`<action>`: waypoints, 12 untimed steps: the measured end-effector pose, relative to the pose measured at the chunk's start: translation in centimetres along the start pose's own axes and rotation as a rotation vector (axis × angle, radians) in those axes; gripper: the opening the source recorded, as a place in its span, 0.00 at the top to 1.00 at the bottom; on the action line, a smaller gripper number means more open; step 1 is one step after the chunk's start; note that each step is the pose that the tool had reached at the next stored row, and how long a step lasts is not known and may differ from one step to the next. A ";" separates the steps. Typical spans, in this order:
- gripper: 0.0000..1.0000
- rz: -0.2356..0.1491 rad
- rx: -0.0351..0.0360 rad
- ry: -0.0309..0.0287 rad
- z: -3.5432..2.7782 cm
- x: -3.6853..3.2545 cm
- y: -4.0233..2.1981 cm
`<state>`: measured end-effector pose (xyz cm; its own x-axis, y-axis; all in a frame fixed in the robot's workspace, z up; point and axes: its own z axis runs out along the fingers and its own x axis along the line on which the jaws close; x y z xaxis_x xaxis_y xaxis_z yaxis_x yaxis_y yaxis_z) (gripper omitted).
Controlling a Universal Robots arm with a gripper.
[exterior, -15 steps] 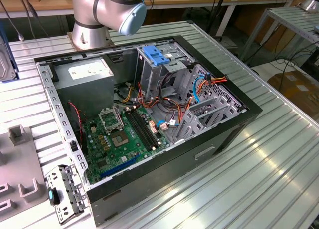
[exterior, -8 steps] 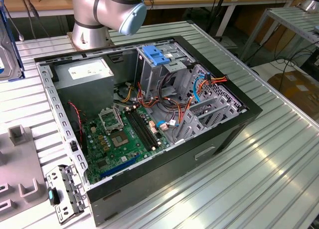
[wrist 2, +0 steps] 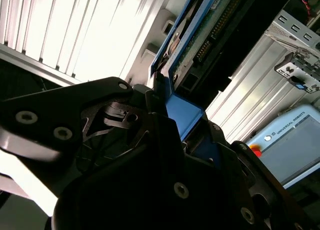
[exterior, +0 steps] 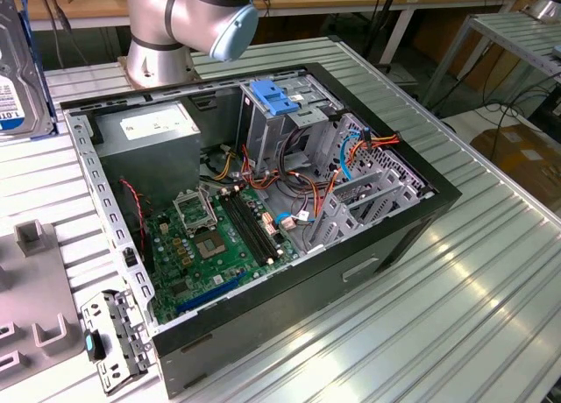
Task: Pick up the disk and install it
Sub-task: 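Pick up the disk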
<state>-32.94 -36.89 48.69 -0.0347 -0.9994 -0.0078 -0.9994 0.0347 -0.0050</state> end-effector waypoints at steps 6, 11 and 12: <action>0.63 0.000 0.0001 -0.0001 0.01 -0.03 -0.98; 0.63 0.000 0.0001 0.0000 0.01 -0.05 -1.46; 0.63 0.000 0.0001 -0.0001 0.02 -0.05 -1.57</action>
<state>-31.37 -36.89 48.68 -0.0347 -0.9994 -0.0078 -0.9994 0.0347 -0.0051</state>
